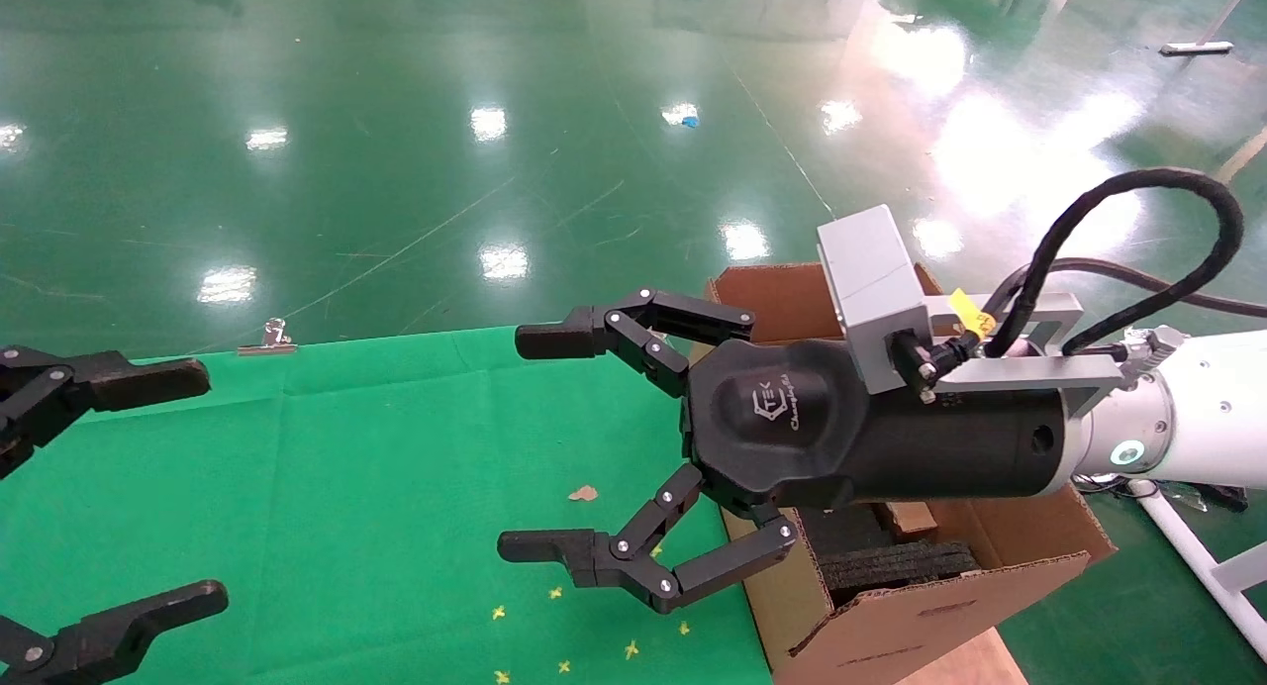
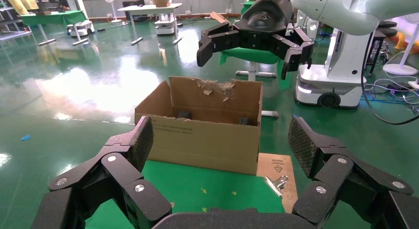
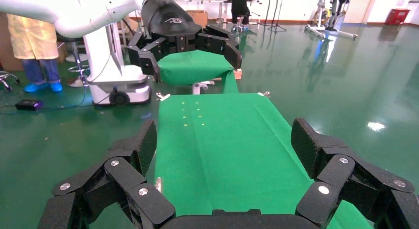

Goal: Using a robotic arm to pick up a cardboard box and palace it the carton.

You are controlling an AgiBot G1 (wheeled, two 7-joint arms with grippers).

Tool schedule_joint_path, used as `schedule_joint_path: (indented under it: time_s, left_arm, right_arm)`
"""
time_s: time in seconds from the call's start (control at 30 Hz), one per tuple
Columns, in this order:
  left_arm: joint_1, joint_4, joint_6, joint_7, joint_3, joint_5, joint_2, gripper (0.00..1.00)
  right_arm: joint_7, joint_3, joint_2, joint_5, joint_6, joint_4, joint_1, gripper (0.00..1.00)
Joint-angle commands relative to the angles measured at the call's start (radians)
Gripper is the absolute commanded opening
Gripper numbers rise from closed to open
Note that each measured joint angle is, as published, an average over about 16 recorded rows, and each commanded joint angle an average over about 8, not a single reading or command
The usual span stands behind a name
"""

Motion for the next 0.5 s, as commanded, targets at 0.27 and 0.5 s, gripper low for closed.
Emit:
schedule_joint_path:
  time_s: [0.27,0.5]
  left_arm:
    - [0.000,0.000,0.000,0.000,0.000,0.000,0.000,1.00]
    - [0.000,0.000,0.000,0.000,0.000,0.000,0.000,1.00]
  right_arm:
    - [0.001,-0.001,-0.001,-0.001,0.000,-0.001,0.001,1.00]
    - [0.001,-0.002,-0.001,-0.001,0.001,-0.002,0.001,1.00]
